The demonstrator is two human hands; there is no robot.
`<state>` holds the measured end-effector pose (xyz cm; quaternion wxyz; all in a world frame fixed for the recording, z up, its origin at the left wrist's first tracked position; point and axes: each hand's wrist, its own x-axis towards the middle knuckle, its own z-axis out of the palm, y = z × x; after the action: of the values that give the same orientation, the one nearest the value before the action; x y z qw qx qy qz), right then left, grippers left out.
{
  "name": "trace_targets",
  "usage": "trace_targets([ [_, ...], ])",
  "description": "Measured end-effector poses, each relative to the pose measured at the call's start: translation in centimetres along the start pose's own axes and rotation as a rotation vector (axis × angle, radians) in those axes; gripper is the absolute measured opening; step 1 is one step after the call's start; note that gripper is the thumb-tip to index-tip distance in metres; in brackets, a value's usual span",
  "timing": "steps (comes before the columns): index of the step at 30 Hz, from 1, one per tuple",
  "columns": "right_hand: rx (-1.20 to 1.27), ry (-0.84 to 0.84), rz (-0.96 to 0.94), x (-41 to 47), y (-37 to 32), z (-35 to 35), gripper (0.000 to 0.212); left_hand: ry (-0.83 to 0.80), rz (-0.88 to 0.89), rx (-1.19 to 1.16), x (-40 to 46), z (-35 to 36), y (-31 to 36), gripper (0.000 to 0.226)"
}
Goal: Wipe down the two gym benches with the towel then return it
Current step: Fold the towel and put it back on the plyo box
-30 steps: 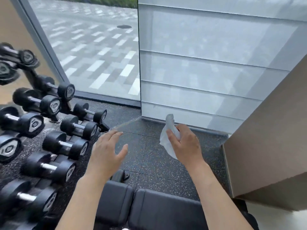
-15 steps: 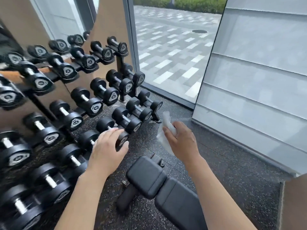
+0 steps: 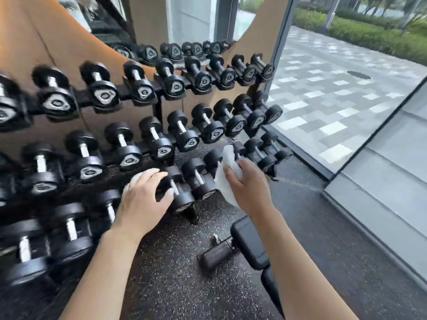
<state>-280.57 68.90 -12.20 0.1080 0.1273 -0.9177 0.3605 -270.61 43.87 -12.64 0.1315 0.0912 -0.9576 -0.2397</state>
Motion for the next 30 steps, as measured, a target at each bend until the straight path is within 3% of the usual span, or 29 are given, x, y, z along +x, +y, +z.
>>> trace_targets([
  [10,0.039,-0.173,-0.208,-0.8,-14.9,13.0,0.039,0.151,-0.230,-0.003,-4.8,-9.3,-16.5,0.046],
  [18,0.149,-0.345,-0.279,1.4,-22.9,22.9,0.040,0.217,-0.439,0.010,-7.4,-12.9,-24.1,0.047],
  [30,0.326,-0.628,-0.539,5.1,-35.8,36.9,0.041,0.351,-0.753,0.192,-8.1,-20.9,-32.3,0.047],
])
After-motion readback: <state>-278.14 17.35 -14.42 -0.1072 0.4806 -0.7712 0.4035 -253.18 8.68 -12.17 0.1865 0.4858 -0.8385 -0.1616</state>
